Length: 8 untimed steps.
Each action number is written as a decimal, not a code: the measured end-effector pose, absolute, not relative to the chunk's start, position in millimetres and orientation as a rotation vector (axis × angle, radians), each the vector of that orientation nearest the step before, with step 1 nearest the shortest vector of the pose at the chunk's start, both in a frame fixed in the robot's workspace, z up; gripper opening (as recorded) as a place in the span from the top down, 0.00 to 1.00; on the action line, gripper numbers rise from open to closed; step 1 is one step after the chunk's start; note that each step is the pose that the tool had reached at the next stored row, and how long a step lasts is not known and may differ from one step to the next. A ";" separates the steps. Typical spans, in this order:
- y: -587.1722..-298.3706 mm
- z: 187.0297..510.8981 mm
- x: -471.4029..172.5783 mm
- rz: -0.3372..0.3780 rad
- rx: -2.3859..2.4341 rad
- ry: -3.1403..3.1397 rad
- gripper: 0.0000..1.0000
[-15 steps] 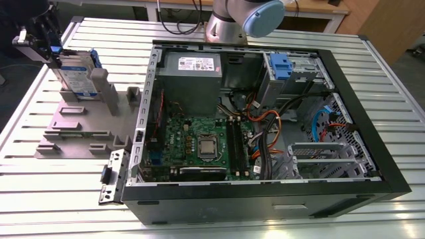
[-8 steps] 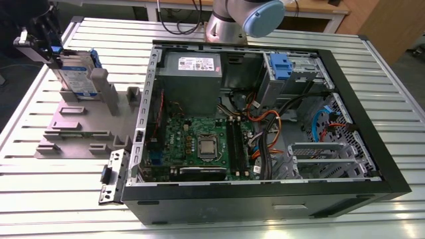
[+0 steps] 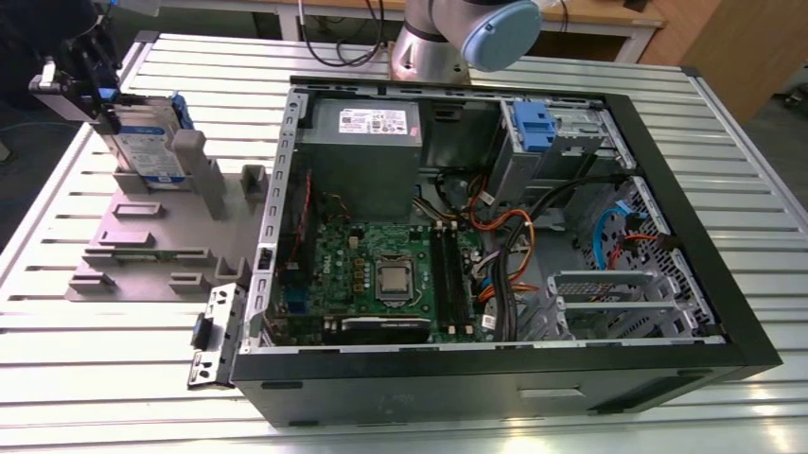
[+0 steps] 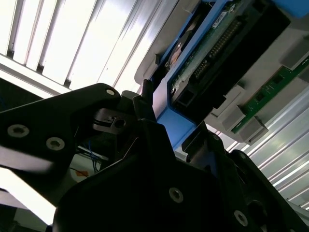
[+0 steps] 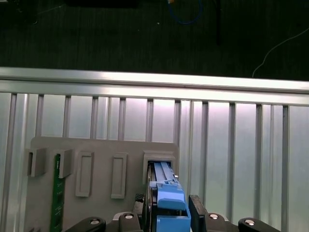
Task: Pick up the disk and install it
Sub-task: 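Pick up the disk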
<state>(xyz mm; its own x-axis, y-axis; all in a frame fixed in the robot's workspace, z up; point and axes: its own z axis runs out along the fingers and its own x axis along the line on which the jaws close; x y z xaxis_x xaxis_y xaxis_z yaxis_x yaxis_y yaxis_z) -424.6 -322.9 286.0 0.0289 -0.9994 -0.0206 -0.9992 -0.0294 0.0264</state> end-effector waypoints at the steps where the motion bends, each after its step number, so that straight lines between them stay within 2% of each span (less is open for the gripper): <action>1: -322.9 286.1 -424.6 -0.052 2.250 -2.185 0.52; 8: -322.9 285.9 -424.6 -0.055 2.249 -2.184 0.52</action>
<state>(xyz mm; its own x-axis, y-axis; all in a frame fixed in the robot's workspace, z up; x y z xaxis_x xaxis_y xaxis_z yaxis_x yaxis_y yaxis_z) -424.6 -322.9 285.9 0.0288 -0.9994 -0.0213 -0.9992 -0.0294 0.0288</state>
